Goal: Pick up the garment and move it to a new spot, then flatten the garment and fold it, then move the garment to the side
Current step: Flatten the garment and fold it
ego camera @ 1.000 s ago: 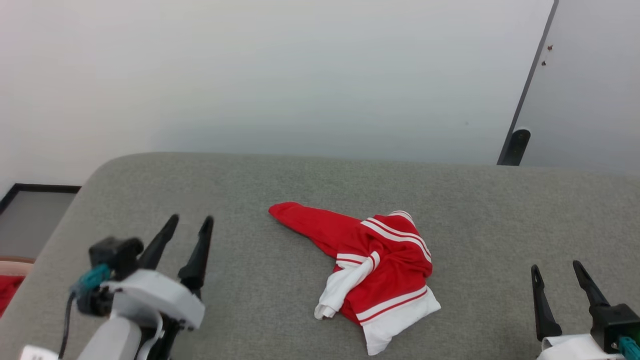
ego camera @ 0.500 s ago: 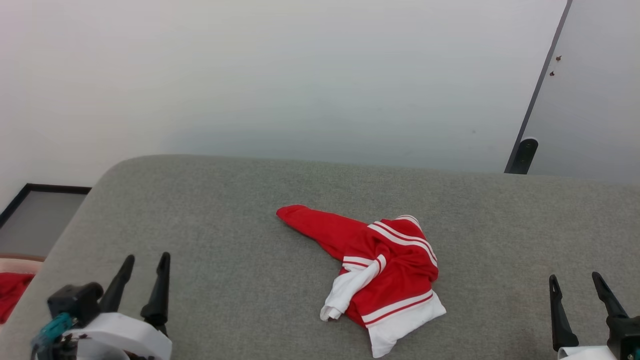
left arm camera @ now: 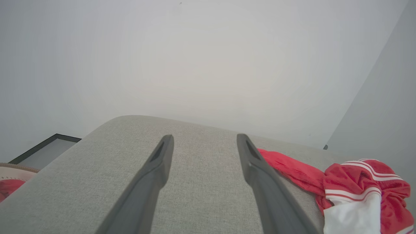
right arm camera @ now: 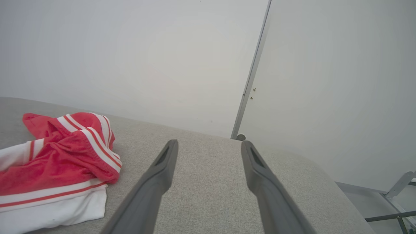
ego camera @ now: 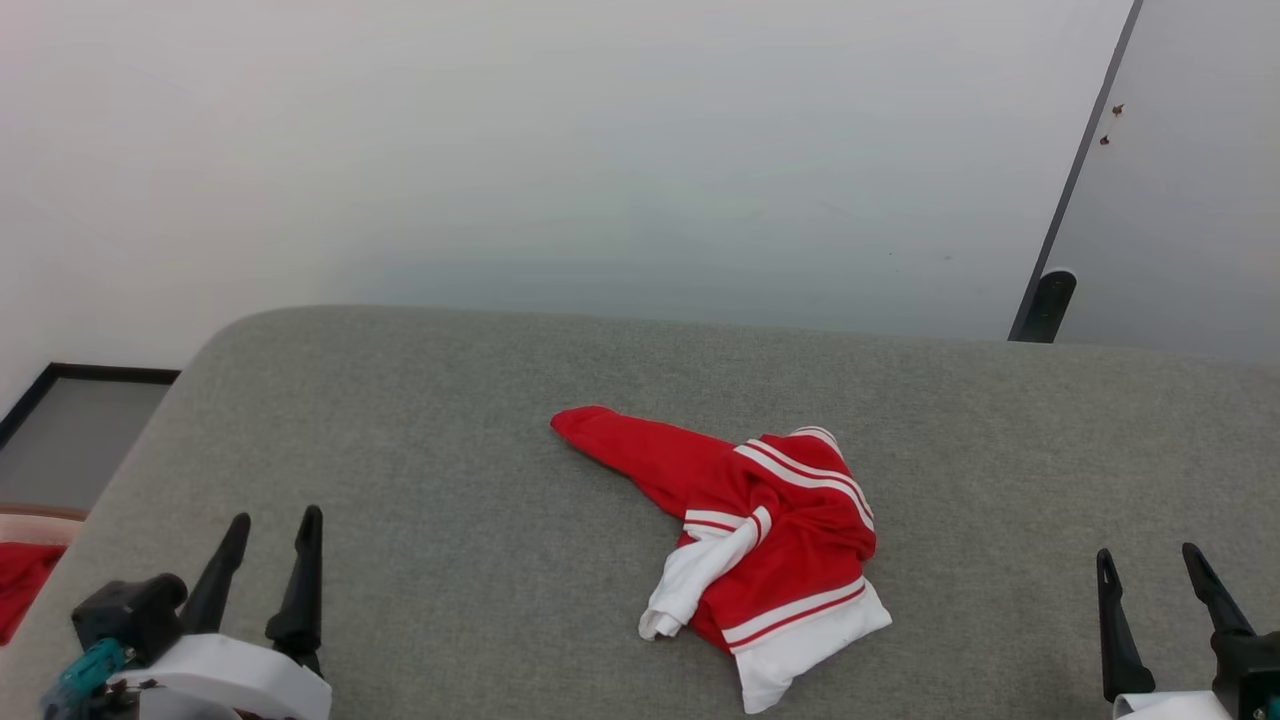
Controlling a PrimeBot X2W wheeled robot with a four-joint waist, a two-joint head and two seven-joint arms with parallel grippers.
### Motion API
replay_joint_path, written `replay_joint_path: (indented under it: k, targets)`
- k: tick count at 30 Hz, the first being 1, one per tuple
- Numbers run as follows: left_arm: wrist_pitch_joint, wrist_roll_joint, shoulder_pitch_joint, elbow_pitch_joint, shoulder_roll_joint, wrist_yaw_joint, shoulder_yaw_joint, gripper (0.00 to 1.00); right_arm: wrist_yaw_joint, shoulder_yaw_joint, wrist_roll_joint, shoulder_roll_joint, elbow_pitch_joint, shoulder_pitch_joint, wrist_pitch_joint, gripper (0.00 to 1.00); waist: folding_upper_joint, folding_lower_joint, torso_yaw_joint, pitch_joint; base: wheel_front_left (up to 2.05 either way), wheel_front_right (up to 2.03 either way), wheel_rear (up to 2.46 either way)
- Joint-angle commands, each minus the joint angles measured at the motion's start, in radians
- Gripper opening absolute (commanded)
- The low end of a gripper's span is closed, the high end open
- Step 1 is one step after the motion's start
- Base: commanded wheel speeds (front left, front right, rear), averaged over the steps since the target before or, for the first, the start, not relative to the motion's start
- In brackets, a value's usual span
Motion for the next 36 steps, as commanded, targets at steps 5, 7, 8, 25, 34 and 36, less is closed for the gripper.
replay_joint_path:
  k: [5, 7, 8, 25, 34, 36]
  targets:
    - [-0.004, 0.006, -0.014, 0.015, -0.007, -0.009, -0.001, 1.0, 0.0, 0.02, 0.008, 0.005, 0.018, 0.002, -0.001, 1.0, -0.0001, 0.0, 0.008, 0.003, 0.0, 0.0, 0.0]
    - [0.004, 0.008, -0.025, 0.019, -0.003, -0.012, -0.01, 1.0, 0.0, 0.048, 0.018, -0.001, 0.036, -0.006, 0.003, 1.0, -0.0001, 0.0, 0.018, 0.005, 0.0, 0.0, 0.0]
    - [0.004, 0.008, -0.025, 0.019, -0.003, -0.012, -0.01, 1.0, 0.0, 0.048, 0.018, -0.001, 0.036, -0.006, 0.003, 1.0, -0.0001, 0.0, 0.018, 0.005, 0.0, 0.0, 0.0]
    - [0.037, 0.028, -0.083, 0.058, -0.019, 0.003, -0.07, 1.0, 0.0, 0.293, 0.254, -0.134, 0.03, -0.052, 0.454, 1.0, -0.0001, 0.0, 0.23, 0.029, 0.0, 0.0, 0.0]
    - [0.037, 0.036, -0.107, 0.067, -0.043, 0.003, -0.102, 1.0, 0.0, 0.315, 0.349, -0.183, 0.009, -0.07, 0.741, 1.0, -0.0001, 0.0, 0.322, 0.069, 0.0, 0.0, 0.0]
    - [0.032, 0.034, -0.119, 0.074, -0.051, 0.0, -0.107, 1.0, 0.0, 0.314, 0.344, -0.188, 0.014, -0.074, 0.774, 1.0, -0.0001, 0.0, 0.339, 0.084, 0.0, 0.0, 0.0]
